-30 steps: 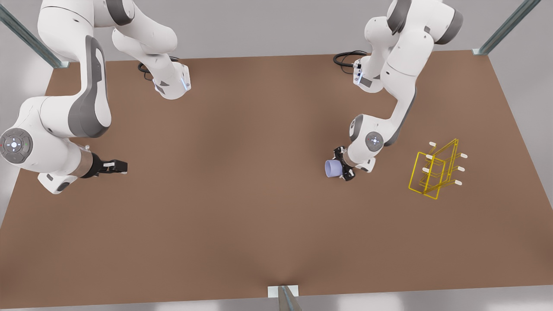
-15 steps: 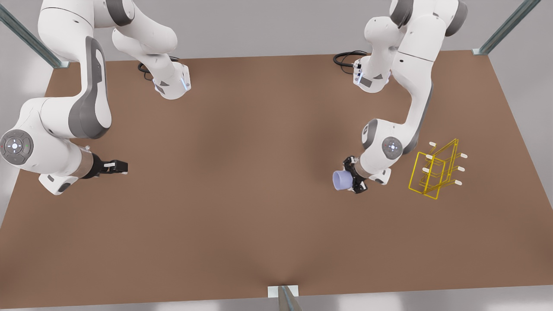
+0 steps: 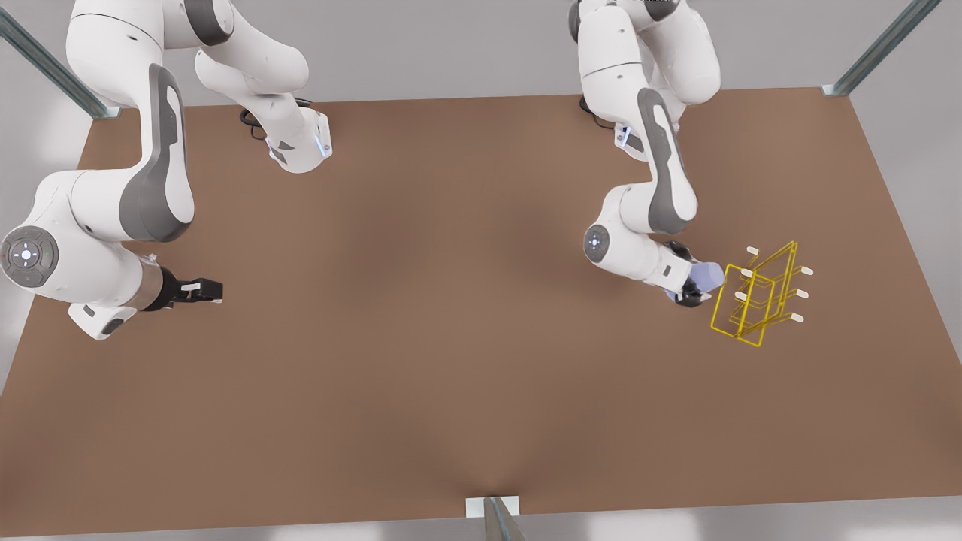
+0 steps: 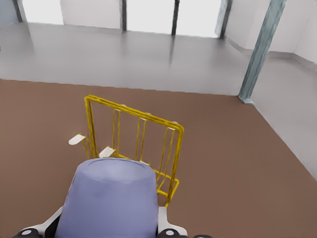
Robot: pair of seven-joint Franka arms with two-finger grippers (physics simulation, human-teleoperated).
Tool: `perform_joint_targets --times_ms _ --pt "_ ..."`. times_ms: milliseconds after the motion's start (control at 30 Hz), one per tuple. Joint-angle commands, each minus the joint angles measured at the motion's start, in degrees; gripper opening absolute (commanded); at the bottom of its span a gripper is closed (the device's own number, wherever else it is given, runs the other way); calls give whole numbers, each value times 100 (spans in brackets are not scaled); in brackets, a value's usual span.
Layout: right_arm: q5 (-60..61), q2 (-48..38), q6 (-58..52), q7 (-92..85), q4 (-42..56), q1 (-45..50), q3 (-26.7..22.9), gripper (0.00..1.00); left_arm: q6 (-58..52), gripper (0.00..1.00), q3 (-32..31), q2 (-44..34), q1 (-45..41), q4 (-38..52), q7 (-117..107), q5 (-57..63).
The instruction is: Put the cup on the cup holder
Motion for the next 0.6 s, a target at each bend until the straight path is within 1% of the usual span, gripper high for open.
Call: perform_joint_targets --times_ms 0,33,67,200,233,567 --pt "-3 -6 -2 -25 3 0 0 100 -376 71 163 316 -108 -13 16 642" --pt "-3 -6 -2 -34 3 0 0 100 -562 71 120 316 -91 14 -53 984" --pt "-3 -15 -2 -25 3 0 0 100 -605 71 137 395 -100 22 -45 1003" --pt "6 -6 -2 -25 3 0 0 100 950 71 453 1494 -12 -593 -10 783" --pt "6 -6 -2 -17 3 0 0 100 1161 71 462 1582 50 -681 -1 774" --pt "6 -6 -2 -17 3 0 0 100 1706 71 445 2347 472 -716 -27 282"
